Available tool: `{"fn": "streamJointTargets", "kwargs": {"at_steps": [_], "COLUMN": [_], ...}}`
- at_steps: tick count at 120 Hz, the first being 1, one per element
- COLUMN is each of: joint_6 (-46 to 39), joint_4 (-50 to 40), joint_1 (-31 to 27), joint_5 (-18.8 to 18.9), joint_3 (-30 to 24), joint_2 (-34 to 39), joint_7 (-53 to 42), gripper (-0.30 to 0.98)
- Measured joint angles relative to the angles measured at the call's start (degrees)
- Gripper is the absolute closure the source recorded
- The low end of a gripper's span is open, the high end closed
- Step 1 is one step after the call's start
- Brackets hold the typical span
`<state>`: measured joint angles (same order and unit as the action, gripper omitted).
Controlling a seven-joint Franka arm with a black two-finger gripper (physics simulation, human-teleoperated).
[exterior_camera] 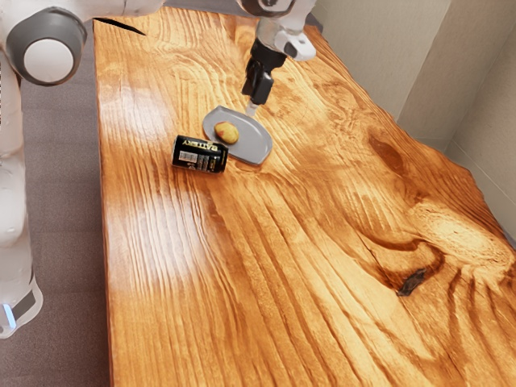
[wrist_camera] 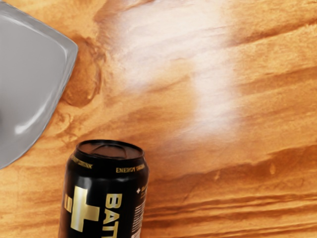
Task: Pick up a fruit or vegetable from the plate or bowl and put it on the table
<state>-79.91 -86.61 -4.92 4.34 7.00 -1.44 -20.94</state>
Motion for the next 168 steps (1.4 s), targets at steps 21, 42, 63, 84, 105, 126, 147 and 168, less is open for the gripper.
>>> {"fn": "streamJointTargets", "kwargs": {"at_steps": [21, 42, 63, 84, 105, 126, 147, 168], "joint_6": [-9.50, -15.76, -19.32, -23.88, -28.01, -30.26, -32.45, -34.01], "joint_4": [-1.63, -1.77, -12.17, -20.79, -23.28, -23.35, -23.32, -21.71], "joint_1": [11.50, 10.70, 4.95, 6.76, 8.32, 6.76, 6.69, 5.25], "joint_5": [5.36, 0.14, -2.60, -2.22, -1.97, -1.92, -2.37, -3.96], "joint_3": [-2.08, 3.10, 9.32, 14.29, 16.71, 20.85, 22.54, 22.65], "joint_2": [-2.57, -2.70, 4.14, 6.64, 6.33, 6.41, 4.22, -0.50], "joint_7": [4.66, -4.98, -19.34, -31.51, -40.81, -48.04, -54.18, -58.88], "gripper": [0.00, 0.00, 0.00, 0.00, 0.00, 0.00, 0.00, 0.00]}}
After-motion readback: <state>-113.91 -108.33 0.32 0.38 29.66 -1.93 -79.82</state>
